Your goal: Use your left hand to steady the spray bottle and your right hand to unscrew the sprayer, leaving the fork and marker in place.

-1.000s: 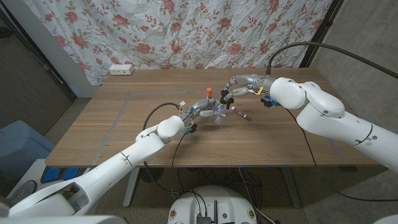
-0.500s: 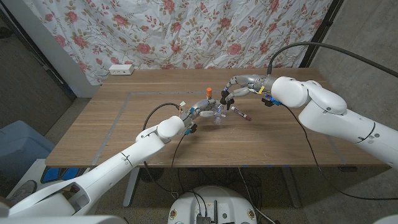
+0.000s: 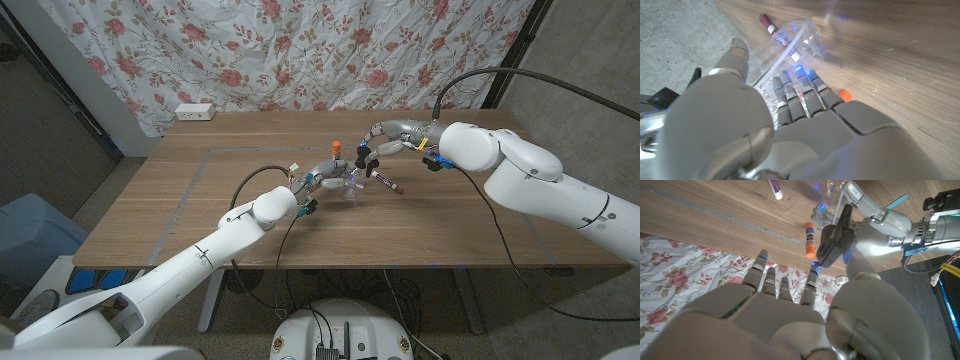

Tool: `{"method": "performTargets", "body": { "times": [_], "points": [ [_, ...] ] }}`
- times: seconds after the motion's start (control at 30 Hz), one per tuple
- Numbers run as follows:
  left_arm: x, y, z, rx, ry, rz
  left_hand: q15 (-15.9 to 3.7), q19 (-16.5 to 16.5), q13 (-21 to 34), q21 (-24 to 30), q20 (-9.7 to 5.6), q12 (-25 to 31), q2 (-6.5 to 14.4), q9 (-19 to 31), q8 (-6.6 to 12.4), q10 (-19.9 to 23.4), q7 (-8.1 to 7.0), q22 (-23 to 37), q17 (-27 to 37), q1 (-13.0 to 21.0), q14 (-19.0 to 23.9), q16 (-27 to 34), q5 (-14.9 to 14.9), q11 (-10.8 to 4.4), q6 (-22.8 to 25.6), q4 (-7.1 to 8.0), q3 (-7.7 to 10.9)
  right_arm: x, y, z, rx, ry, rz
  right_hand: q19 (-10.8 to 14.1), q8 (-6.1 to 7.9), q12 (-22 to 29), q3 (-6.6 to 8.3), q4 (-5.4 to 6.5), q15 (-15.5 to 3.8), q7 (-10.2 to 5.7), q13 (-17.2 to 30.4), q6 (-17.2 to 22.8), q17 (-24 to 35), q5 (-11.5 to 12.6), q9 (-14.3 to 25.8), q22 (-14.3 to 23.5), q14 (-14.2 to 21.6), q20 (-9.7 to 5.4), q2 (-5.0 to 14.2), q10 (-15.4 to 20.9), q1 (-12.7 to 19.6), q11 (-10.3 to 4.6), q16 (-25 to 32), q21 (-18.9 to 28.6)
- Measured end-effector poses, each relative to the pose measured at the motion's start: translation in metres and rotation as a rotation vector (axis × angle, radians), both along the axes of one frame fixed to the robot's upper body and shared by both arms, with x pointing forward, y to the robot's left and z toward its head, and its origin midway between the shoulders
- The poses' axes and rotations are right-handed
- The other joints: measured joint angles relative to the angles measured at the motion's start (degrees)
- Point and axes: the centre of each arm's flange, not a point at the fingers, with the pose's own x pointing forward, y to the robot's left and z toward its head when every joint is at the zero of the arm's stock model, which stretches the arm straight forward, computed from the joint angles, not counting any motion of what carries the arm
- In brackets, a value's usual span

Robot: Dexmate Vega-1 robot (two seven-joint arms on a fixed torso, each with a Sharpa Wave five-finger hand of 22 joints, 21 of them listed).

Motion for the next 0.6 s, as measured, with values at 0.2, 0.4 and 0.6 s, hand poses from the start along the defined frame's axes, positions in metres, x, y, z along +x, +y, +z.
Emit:
{"method": "performTargets", "body": {
  "times": [0.2,0.4,0.6],
  "points": [
    [0.0001,0.0000,-0.0006,0.002,0.001,-0.003,0.21,0.0,0.0,0.0,0.00,-0.1,0.0,0.0,0.45,0.0,0.08,0.0,0.0,0.0,0.2,0.0,0.0,0.00,-0.1,-0.01,0.00,-0.0002,0.0001,-0.0010,0.013,0.004,0.010,0.3,0.83,0.0,0.15,0.14,-0.34,-0.47,0.0,1.3,0.0,0.0,0.1,0.0,0.3,-0.32,0.52,0.5,1.1,-0.51,0.0,0.0],
    [0.0004,0.0003,-0.0012,0.003,0.003,-0.004,0.21,0.0,0.0,-0.1,0.00,-0.2,0.5,-0.3,0.46,0.0,-0.03,0.0,0.0,0.5,0.2,0.0,0.0,0.00,0.0,-0.06,-0.05,0.0014,-0.0004,-0.0018,0.026,0.008,0.017,0.6,1.57,0.0,0.14,0.14,-0.53,-0.77,0.0,2.4,0.2,0.0,0.4,0.0,0.5,-0.59,0.81,0.9,2.6,-0.92,0.0,0.0],
    [0.0013,0.0011,-0.0019,0.003,0.005,-0.002,0.21,0.0,0.2,-0.2,0.00,-0.3,0.5,-0.3,0.44,0.0,-0.02,0.0,-0.2,0.5,0.2,0.0,0.0,0.00,0.0,-0.05,-0.05,0.0033,-0.0006,-0.0025,0.036,0.013,0.026,0.6,2.25,0.0,0.14,0.15,-0.74,-0.79,0.0,3.7,0.2,0.0,0.7,0.0,0.7,-0.62,0.68,1.3,3.5,-1.33,0.0,0.0]
  ]
}}
